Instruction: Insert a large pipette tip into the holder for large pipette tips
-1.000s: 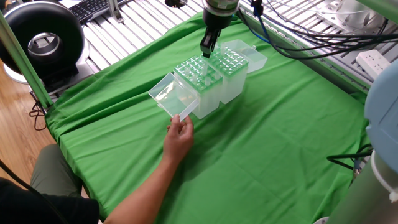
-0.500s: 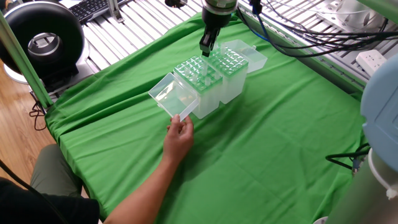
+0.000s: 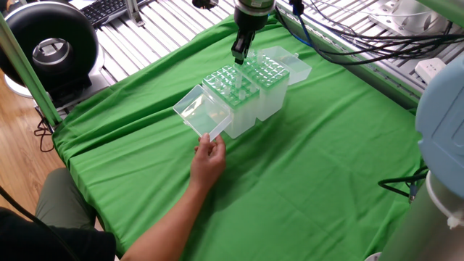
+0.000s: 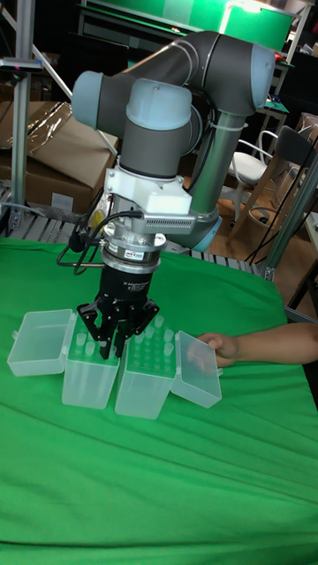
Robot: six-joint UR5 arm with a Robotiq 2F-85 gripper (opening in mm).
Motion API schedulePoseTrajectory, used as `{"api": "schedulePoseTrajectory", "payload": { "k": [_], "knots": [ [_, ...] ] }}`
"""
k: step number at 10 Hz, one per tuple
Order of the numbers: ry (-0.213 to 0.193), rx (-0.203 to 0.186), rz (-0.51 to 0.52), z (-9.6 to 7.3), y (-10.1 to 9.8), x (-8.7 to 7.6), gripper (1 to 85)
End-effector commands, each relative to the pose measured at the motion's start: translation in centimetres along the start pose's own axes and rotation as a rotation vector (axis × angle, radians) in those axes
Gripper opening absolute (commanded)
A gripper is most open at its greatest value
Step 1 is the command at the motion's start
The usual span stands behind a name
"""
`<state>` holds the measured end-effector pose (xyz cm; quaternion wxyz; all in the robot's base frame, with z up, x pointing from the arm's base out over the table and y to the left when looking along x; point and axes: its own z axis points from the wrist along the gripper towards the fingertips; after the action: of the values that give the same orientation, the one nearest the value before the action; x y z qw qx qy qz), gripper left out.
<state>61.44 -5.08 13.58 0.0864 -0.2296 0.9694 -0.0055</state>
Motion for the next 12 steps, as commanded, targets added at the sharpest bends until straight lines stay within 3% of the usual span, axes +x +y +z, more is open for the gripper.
{"api": "schedulePoseTrajectory", "payload": {
  "k": [1, 7, 12],
  "knots": [
    [-0.009, -0.005, 0.019, 0.0, 0.2, -0.4, 25.7],
    [0.009, 0.011, 0.041, -1.0, -0.2, -0.1, 17.0],
    [0.051, -0.003, 0.057, -4.6, 1.0, 0.0, 15.3]
  ]
}}
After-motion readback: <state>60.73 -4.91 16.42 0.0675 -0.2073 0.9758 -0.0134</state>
